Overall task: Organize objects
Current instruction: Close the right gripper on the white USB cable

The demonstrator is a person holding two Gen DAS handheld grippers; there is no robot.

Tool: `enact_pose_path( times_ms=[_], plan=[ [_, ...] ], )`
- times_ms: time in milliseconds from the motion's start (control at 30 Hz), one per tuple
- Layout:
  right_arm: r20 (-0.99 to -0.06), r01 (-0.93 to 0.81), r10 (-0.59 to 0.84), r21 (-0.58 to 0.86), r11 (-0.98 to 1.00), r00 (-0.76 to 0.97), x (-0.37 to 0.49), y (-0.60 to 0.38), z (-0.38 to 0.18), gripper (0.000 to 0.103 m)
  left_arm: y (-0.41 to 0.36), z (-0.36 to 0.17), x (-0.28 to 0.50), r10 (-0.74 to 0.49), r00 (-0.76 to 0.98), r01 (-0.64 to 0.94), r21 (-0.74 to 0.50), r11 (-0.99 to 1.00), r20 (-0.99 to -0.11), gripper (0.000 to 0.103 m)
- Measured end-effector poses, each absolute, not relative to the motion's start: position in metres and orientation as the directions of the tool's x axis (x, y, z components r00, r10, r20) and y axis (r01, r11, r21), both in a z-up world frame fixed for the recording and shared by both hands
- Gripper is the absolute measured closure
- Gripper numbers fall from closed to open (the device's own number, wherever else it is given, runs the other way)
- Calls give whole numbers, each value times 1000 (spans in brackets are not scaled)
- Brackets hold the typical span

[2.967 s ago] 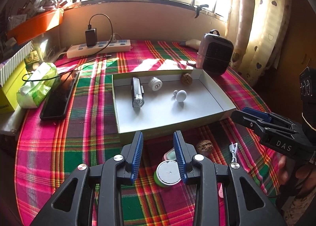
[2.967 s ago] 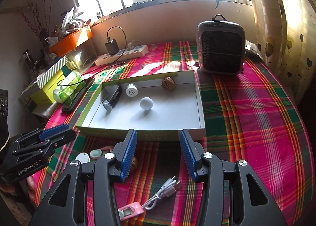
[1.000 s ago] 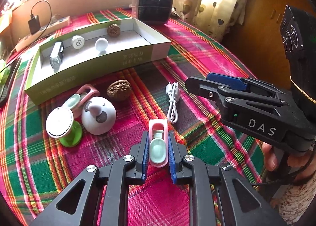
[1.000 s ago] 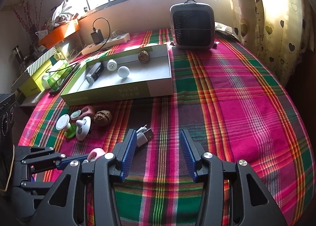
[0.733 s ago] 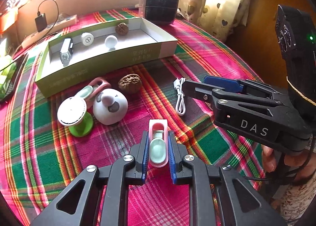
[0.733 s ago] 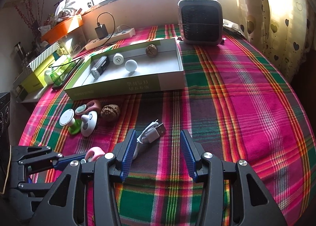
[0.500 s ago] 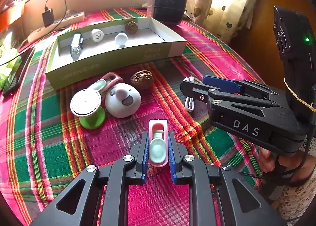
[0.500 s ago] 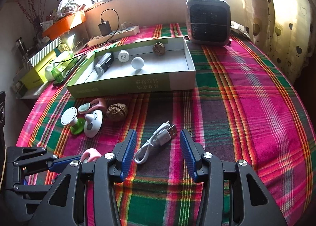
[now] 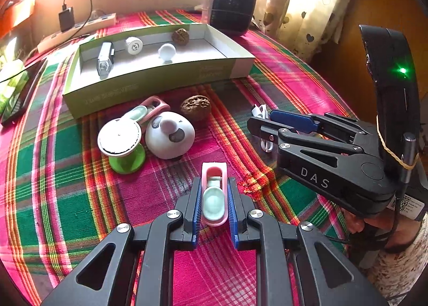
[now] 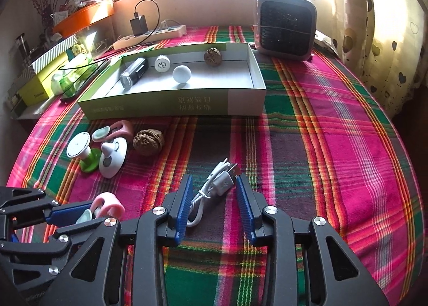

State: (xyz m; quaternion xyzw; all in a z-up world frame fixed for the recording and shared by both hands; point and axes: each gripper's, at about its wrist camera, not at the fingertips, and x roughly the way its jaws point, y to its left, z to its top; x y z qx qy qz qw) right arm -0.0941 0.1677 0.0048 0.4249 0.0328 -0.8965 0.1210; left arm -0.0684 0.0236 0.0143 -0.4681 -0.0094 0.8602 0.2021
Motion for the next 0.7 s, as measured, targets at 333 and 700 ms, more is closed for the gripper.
enact_pose_path(
  times_ms=[333, 700],
  plan=[
    [-776, 229, -127, -23, -973, -618, -95, 170, 5, 71, 24, 14, -69, 352, -481, -338, -201, -919, -803, 87],
    [-774, 238, -136, -19, -971, -618, -98, 171, 5, 72, 25, 14, -70, 346, -486, -331, -197, -923, -802, 87]
  ],
)
